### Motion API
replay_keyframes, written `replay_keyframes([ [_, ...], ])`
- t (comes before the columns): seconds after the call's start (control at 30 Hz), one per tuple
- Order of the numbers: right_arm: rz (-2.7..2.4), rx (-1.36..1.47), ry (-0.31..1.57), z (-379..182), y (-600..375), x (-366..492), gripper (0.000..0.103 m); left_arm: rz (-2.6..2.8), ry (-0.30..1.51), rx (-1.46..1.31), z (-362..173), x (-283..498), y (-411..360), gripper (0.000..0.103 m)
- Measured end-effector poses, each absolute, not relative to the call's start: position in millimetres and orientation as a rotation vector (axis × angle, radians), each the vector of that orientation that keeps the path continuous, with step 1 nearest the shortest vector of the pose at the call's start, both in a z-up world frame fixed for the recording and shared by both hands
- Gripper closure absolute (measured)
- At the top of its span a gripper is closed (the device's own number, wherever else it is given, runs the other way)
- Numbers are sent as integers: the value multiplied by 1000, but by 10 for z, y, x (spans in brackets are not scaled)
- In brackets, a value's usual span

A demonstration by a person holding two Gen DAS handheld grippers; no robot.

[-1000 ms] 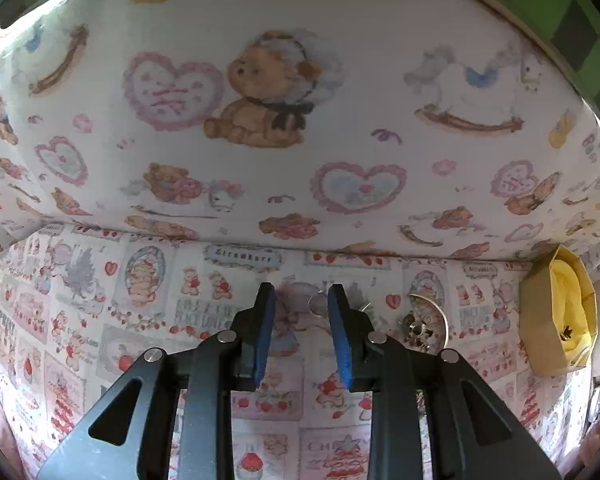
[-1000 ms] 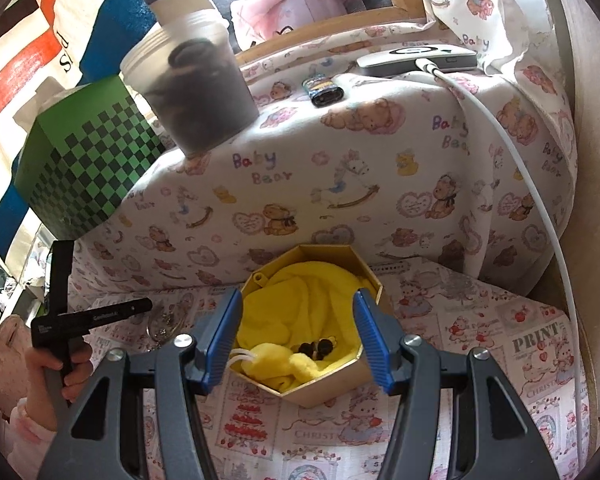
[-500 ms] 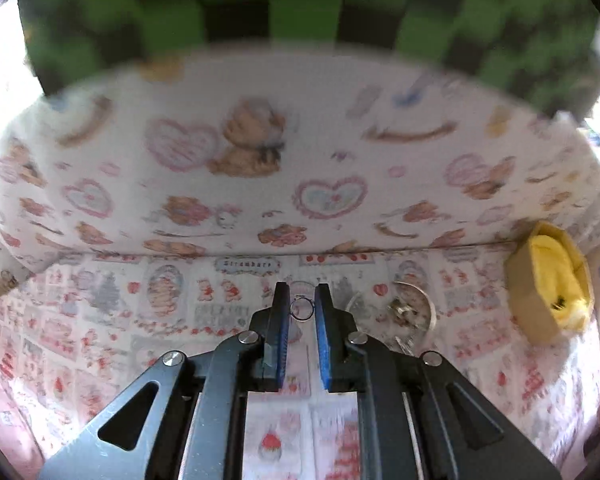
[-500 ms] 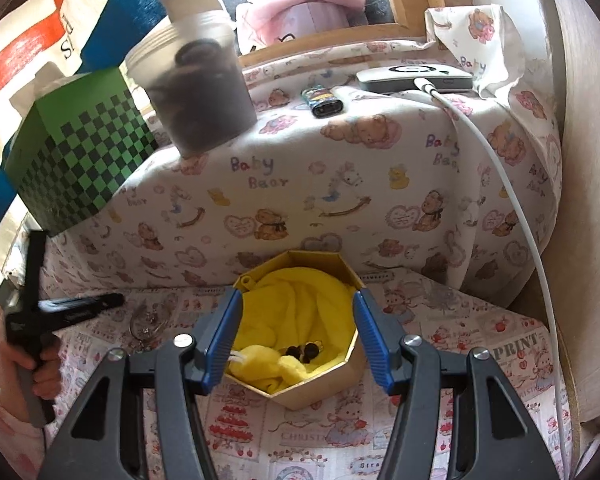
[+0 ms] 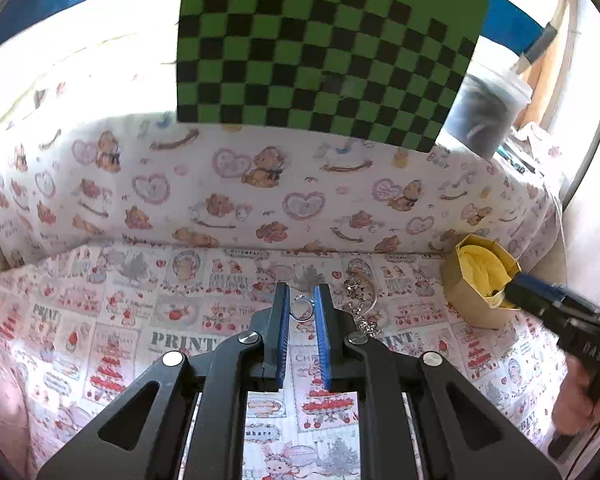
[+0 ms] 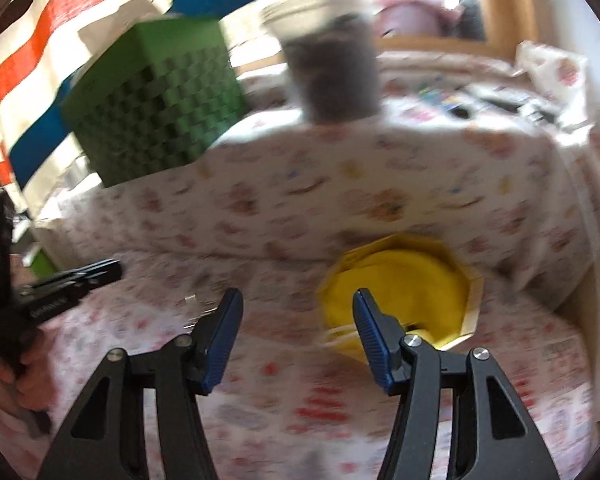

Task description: Organize jewelry

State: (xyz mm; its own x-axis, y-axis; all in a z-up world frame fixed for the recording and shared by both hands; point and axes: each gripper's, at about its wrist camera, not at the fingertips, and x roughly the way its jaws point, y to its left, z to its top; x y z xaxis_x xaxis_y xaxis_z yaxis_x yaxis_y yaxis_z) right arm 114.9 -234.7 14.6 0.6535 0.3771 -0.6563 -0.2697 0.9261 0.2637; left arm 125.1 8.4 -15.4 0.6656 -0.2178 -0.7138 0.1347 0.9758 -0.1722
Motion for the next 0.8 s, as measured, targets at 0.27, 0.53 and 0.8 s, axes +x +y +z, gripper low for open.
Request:
replay_keyframes([
  [0.27,460,256,973,-289,-1822,1495,79,-142,905,-66,-283,1352,341,92],
  [0.53,505,193,1029,-403,-1499,1660,84,-134,938,-110,-391,1392,467,92],
  [0.8,524,181,1060,-577,-1396,1731,94,-135,954,-121,-403,1365,476,91],
])
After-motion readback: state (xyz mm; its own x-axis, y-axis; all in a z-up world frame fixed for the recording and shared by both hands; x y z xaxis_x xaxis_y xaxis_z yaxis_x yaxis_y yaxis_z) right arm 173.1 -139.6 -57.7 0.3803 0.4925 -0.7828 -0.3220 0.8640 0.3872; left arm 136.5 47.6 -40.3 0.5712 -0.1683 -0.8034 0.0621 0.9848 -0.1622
